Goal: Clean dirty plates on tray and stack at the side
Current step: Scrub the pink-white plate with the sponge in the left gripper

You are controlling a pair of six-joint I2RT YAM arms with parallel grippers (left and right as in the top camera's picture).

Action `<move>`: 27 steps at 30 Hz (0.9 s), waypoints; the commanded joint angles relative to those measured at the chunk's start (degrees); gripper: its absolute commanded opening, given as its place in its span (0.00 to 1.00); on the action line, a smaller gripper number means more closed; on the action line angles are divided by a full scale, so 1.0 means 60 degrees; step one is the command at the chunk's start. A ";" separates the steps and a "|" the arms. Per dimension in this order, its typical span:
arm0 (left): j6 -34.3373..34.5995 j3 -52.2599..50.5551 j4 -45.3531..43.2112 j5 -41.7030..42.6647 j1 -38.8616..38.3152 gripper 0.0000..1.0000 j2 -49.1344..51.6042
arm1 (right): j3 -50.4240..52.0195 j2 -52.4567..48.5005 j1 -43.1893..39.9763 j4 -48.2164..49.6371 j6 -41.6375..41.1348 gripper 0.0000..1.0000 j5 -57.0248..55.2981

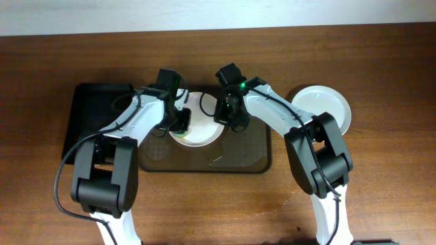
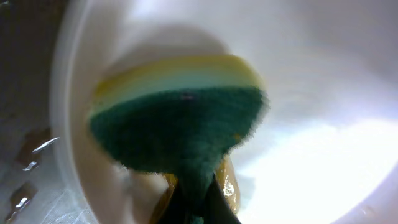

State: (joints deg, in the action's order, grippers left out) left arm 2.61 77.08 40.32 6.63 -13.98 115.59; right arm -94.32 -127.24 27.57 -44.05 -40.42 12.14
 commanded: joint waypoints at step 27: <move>0.0962 -0.0463 -0.3993 0.0295 0.0754 0.01 0.0412 | 0.0346 -0.0259 0.0036 -0.0084 0.0018 0.04 -0.0630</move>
State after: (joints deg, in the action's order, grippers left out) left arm 3.27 74.13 19.29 22.98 -9.72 117.54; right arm -94.30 -127.24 27.68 -44.05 -40.32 11.94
